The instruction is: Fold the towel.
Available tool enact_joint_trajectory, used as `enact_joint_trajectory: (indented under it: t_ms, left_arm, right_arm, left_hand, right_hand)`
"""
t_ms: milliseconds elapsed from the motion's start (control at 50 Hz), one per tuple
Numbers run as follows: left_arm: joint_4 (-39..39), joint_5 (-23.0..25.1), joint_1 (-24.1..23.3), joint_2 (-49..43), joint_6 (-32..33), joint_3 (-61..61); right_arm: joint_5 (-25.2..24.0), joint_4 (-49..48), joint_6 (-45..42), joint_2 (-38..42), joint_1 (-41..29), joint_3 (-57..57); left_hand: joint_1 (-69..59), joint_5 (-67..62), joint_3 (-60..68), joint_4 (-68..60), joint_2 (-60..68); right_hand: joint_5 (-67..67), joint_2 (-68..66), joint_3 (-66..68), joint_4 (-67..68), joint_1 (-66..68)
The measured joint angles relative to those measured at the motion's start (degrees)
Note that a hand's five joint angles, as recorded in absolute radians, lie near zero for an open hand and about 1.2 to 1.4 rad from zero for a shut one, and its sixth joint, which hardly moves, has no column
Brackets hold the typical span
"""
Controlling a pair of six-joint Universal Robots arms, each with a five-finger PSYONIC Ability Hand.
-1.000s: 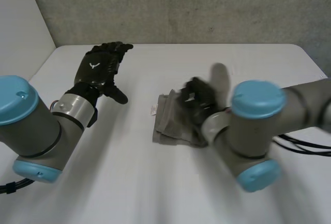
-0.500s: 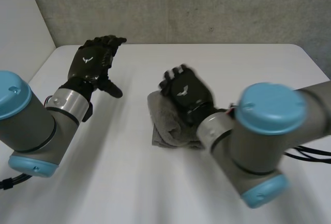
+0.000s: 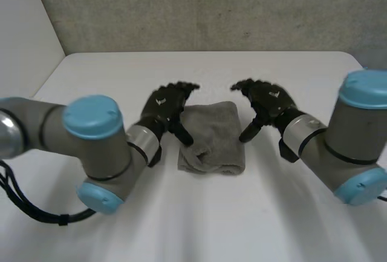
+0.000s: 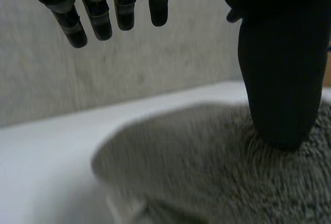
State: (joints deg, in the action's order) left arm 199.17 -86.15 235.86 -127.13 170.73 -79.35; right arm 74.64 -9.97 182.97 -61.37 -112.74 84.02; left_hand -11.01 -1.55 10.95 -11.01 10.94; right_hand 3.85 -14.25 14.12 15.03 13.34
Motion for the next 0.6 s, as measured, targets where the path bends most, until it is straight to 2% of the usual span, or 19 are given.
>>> enact_joint_trajectory:
  t_ms: [140,280,360,460,600]
  left_arm:
    - [-0.28,-2.55,-0.57,-4.43,3.37,0.9]
    - [-0.24,-2.66,-0.37,-2.49,6.11,-0.04]
    - [-0.28,-2.52,-0.32,1.29,6.76,-0.94]
    - [-1.61,-2.45,-0.26,8.83,6.79,-1.47]
    - [-10.22,-3.0,0.92,21.74,6.29,2.17]
  right_arm:
    - [0.36,2.8,-1.73,9.83,-1.29,-4.65]
    - [0.87,4.92,-5.81,11.07,-2.5,-7.24]
    - [0.92,5.48,-7.17,6.56,-2.72,-7.78]
    - [0.99,5.72,-7.5,-3.03,-2.53,-8.22]
    - [4.45,8.9,-7.58,-16.12,-1.65,-9.64]
  left_hand:
    - [0.0,0.0,0.0,0.0,0.0]
    - [0.17,0.0,-0.13,0.12,-0.12]
    - [0.18,0.0,-0.14,0.12,-0.13]
    - [0.2,0.0,-0.15,0.19,-0.15]
    - [0.33,0.0,-0.34,0.38,-0.32]
  right_hand:
    - [0.0,0.0,0.0,0.0,0.0]
    - [0.0,0.0,0.0,0.0,0.0]
    - [0.0,0.0,0.0,0.0,0.0]
    - [0.0,0.0,0.0,0.0,0.0]
    - [0.0,0.0,0.0,0.0,0.0]
